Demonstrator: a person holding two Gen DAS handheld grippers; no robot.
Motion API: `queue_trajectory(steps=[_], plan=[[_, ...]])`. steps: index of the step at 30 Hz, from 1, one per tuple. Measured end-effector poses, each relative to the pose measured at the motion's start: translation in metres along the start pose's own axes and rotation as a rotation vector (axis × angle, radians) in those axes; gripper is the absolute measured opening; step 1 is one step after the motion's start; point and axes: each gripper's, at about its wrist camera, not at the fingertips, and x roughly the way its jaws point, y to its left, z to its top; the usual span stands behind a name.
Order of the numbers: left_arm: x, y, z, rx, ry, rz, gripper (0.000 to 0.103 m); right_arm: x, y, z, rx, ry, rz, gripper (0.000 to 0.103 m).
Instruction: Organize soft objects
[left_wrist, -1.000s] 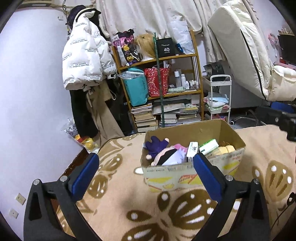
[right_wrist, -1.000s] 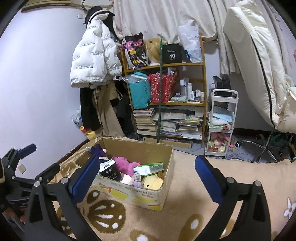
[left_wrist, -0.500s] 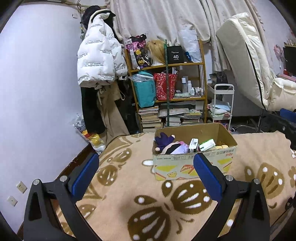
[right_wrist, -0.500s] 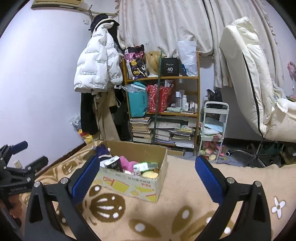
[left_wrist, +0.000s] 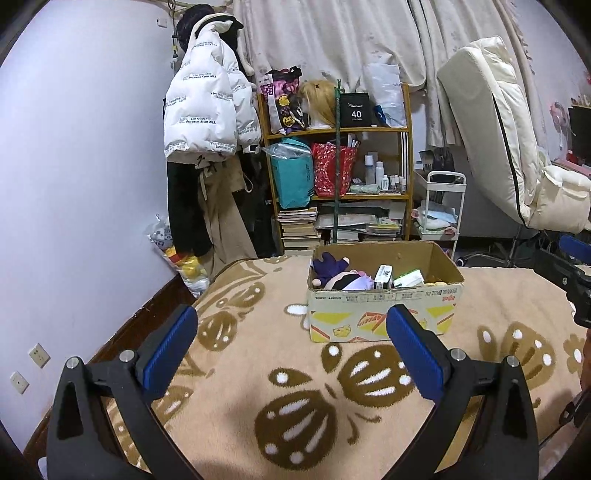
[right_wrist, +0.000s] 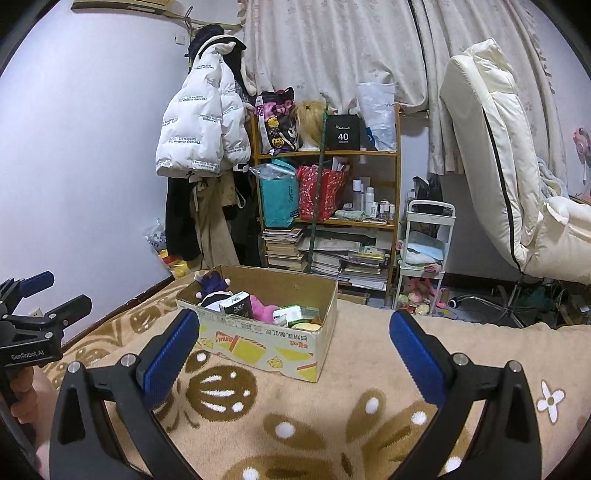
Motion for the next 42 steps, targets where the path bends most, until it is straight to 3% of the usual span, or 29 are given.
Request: queue_trajectory(steps=[10,42], plan=[[0.016,-0.008,-0.006,-0.012,0.029,-0.039,0.101,0.003,-0.003,-0.008,0.018,0.016,-0.007,0.103],[0.028,-0.01,-0.008,-0.017,0.056,-0.038,0.101,0.019,-0.009,-0.006,0.02,0.041,-0.015,0.103]])
